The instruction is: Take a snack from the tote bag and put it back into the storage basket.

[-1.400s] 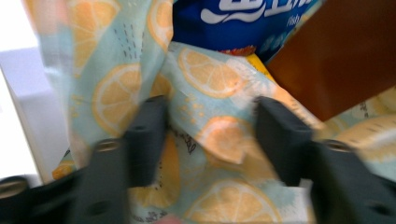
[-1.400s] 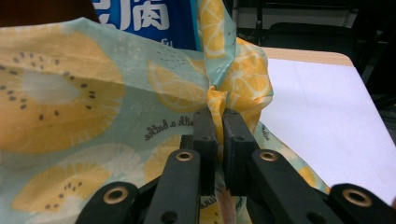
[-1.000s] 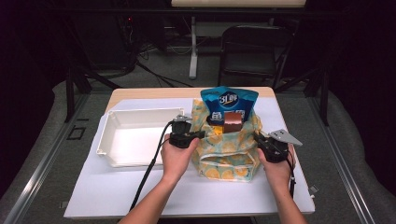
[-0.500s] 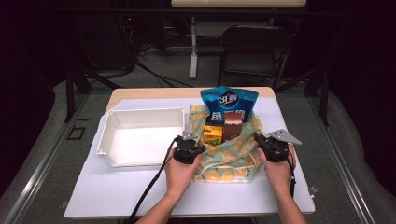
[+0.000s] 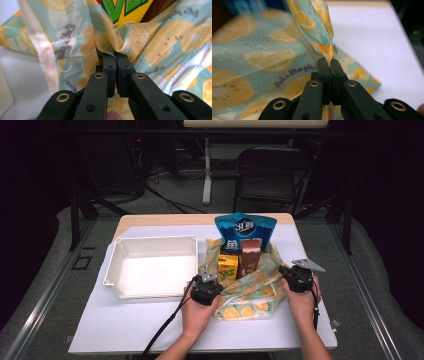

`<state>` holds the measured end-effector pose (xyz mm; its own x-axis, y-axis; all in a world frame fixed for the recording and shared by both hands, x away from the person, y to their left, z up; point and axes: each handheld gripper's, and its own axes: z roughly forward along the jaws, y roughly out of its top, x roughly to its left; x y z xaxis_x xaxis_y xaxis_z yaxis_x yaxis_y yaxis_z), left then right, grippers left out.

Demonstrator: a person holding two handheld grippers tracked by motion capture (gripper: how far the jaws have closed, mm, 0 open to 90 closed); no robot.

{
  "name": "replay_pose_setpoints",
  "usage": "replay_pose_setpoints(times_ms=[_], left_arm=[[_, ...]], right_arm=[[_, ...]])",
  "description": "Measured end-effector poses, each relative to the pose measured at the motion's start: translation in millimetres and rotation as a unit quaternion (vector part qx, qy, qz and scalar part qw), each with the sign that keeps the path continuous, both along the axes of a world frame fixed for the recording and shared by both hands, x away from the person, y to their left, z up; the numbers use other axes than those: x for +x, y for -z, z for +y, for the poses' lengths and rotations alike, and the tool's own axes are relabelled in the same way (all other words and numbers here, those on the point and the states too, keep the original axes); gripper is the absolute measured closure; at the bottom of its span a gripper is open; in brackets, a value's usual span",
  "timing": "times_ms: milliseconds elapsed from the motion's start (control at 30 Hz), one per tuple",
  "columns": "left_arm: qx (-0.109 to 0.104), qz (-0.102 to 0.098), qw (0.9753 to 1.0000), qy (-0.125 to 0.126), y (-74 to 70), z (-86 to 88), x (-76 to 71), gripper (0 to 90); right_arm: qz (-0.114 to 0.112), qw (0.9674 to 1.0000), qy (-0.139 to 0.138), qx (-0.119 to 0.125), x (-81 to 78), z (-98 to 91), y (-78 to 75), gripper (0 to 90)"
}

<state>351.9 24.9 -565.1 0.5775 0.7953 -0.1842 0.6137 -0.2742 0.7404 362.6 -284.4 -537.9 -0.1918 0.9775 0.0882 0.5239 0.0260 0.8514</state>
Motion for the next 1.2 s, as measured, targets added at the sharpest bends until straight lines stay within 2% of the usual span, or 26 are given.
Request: replay_pose_setpoints(times_ms=[67,133,233,267,333,400,467,533,600,667,767,800,867,967,1033,1133,1200], left_arm=[[0.002,-0.003,1.0000,0.001,1.0,-0.3,-0.2,87.3],[0.006,-0.006,1.0000,0.002,1.4,-1.1,-0.5,86.9],[0.002,-0.001,1.0000,0.002,1.8,-0.6,0.4,86.2],[0.003,-0.001,1.0000,0.002,1.9,-0.6,0.4,86.1],[0.006,-0.003,1.0000,0.002,1.8,-1.1,0.1,85.9],[0.005,-0.006,1.0000,-0.001,2.4,-1.5,-0.1,85.9],[0.007,-0.006,1.0000,0.002,1.8,-0.8,-0.5,85.9],[0.005,-0.009,0.9999,0.000,1.8,-0.9,-1.2,85.9],[0.002,-0.011,0.9999,-0.001,2.0,-0.7,-1.4,85.9],[0.003,-0.009,1.0000,0.000,1.7,0.0,-1.3,85.9],[0.003,-0.011,0.9999,0.000,1.9,0.0,-1.5,85.9],[0.003,-0.011,0.9999,0.000,1.9,-0.1,-1.6,85.9],[0.003,-0.009,1.0000,0.001,1.6,0.4,-1.4,85.8],[0.002,-0.008,1.0000,0.003,1.6,0.7,-1.5,85.6],[0.002,-0.011,0.9999,0.000,2.1,0.0,-1.6,85.5],[0.003,-0.009,1.0000,0.001,1.9,-0.2,-1.5,85.5],[0.002,-0.010,0.9999,0.000,2.1,-0.4,-1.5,85.5]], right_arm=[[0.015,0.9999,0.004,0.007,3.9,0.5,8.0,89.9],[0.035,0.9994,-0.008,0.001,6.9,1.8,13.6,89.7],[0.038,0.9991,-0.018,0.005,8.0,4.8,16.9,86.9],[0.034,0.9993,-0.015,0.002,6.6,4.7,15.2,81.7],[0.018,0.9998,-0.003,0.010,2.0,3.3,9.7,72.6],[-0.009,0.9997,0.004,0.023,-4.8,0.4,-1.0,63.3],[-0.048,0.9985,0.015,0.022,-13.8,-0.8,-15.8,59.5],[-0.084,0.9960,0.022,0.020,-22.3,1.8,-30.2,56.2],[-0.108,0.9938,0.018,0.018,-27.7,7.7,-42.2,54.4],[-0.147,0.9891,0.006,0.010,-34.8,21.3,-55.9,54.4],[-0.159,0.9869,-0.023,0.010,-38.0,36.7,-64.1,56.8],[-0.156,0.9873,-0.032,0.007,-37.2,41.9,-64.3,57.5],[-0.129,0.9906,-0.044,0.006,-31.2,49.2,-59.3,56.9],[-0.101,0.9926,-0.065,0.019,-22.9,51.8,-45.9,51.1],[-0.085,0.9937,-0.069,0.023,-19.0,51.9,-38.8,49.0],[-0.062,0.9963,-0.058,0.016,-12.8,53.2,-29.8,42.8],[-0.048,0.9980,-0.040,-0.006,-9.9,54.9,-23.1,40.6]])
